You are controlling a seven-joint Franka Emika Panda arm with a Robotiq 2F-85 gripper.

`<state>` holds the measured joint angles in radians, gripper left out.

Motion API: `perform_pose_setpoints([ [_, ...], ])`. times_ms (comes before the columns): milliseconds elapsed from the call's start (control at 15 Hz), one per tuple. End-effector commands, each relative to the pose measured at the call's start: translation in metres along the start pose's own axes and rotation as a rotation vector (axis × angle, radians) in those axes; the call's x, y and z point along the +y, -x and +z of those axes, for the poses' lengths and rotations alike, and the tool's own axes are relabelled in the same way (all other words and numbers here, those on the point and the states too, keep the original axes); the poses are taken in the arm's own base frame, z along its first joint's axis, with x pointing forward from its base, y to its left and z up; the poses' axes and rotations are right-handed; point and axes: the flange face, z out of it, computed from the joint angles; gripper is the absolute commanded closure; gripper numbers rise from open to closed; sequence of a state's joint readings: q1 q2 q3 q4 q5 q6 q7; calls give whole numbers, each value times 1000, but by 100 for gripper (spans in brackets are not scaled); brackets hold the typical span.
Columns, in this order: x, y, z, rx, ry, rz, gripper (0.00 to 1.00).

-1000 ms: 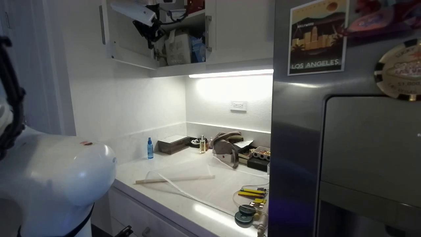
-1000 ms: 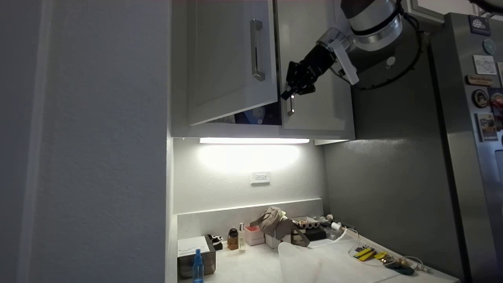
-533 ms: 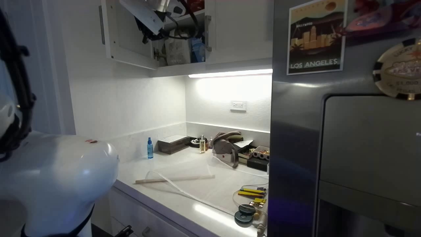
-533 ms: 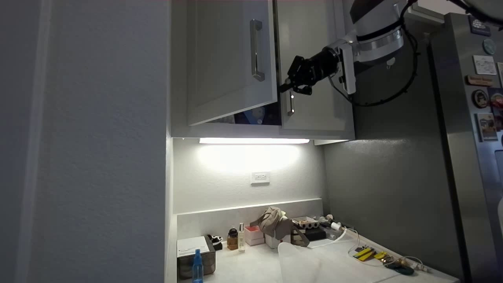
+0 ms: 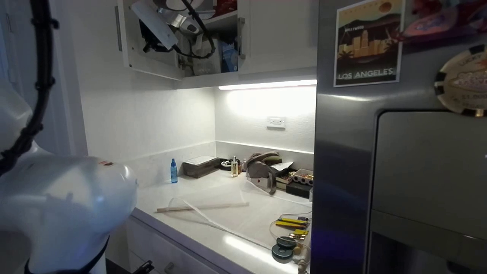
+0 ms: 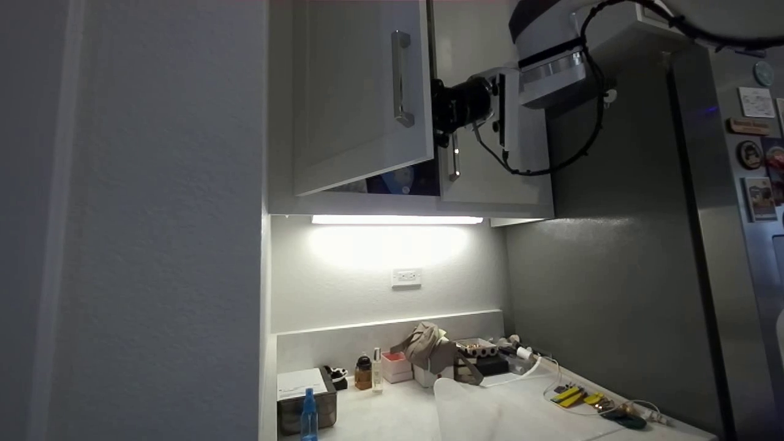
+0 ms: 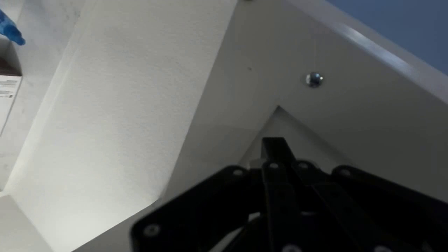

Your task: Open the left and right cabinet doors, then close the right and left cabinet doors

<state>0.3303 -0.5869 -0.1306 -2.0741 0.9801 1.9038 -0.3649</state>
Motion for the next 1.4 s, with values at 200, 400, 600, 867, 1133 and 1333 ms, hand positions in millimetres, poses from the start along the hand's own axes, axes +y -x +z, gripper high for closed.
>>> perform_pose_setpoints([
  [200, -28, -19, 13, -82, -67, -53, 100],
  [400, -33, -21, 13, -119, -77, -64, 100],
  [600, -35, -22, 11, -151, -91, -67, 100],
  [867, -26, -36, 44, -198, -92, -45, 100],
  [1133, -16, -51, 91, -262, -114, -35, 100],
  [1333, -5, -54, 97, -258, -60, -11, 100],
])
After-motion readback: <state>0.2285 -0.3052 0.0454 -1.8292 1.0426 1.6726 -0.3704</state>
